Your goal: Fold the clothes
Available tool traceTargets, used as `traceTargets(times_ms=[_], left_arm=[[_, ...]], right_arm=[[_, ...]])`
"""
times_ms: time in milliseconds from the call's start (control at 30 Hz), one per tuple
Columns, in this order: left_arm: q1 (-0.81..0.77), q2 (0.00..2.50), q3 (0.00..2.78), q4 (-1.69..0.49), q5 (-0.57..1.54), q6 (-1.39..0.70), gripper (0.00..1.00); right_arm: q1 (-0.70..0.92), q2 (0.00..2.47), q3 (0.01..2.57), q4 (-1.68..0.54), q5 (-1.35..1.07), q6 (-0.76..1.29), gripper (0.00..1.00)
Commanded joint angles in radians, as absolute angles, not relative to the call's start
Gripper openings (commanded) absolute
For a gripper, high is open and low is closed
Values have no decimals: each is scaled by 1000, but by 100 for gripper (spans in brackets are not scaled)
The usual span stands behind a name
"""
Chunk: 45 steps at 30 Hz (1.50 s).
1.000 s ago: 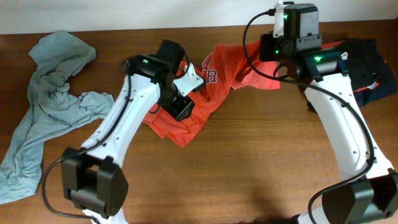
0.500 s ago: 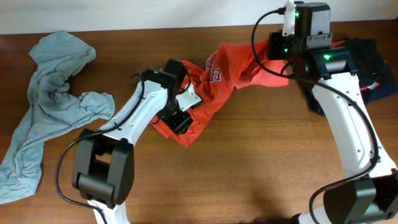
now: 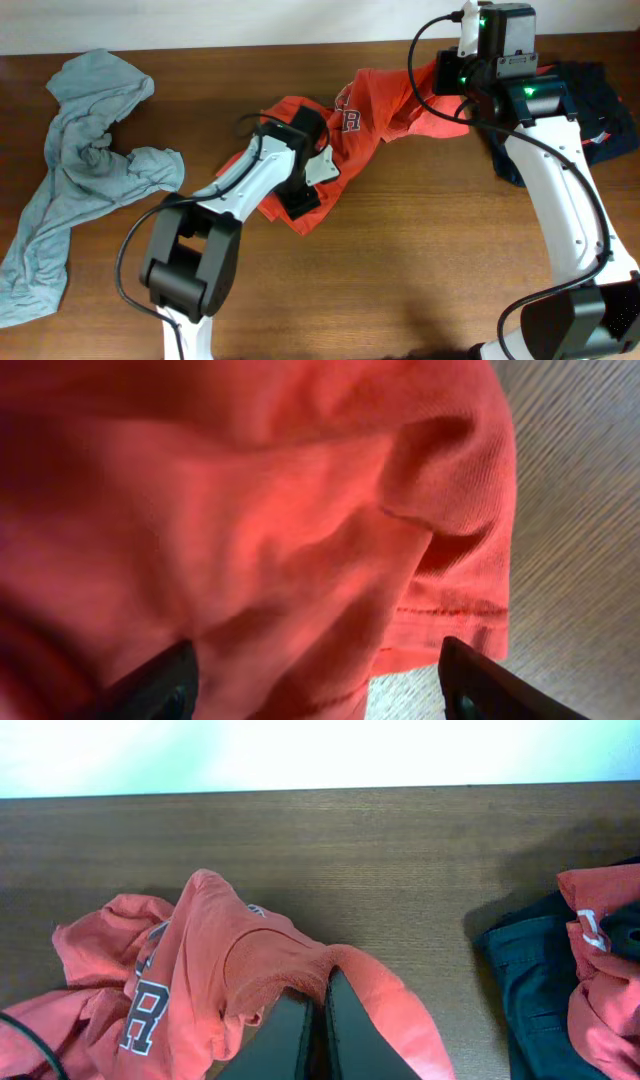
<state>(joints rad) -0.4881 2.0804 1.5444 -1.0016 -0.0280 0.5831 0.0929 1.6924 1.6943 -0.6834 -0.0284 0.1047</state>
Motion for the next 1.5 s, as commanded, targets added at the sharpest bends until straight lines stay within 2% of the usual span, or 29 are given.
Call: traceTargets(times_ms=[0,167,333,667,833,867,1067,1200,1300,1467], left_arm=[[-516,2111,1536,-1007,-33,622,77],[-557,2114,1536,-1066,42,648,77],[-599,2114,1536,-1081,49,648,72],[-610,2164,1536,-1042,4,640,72],[-607,2210,1536,-1022,-61,588,64],[-607,2213,1536,-1021,-61,588,62],[-606,2223,1536,-997,-62,581,27],[-600,2223,1536,-969,-89,481,15],[-592,2223,1536,-969,-89,452,1],[-577,2214,1584,-986,-123,356,0]], right_arm=[[83,1697,1719,-676,-33,113,4],[83,1697,1719,-676,-25,113,4],[83,1697,1719,-676,-23,114,4],[83,1697,1719,-683,-23,133,4],[83,1697,1719,-688,-23,133,4],[83,1697,1719,-689,-23,133,4],[83,1697,1719,-696,-23,133,4],[83,1697,1719,-698,-23,133,4],[83,1697,1719,-701,-23,133,4],[83,1695,1719,-701,-23,132,4]])
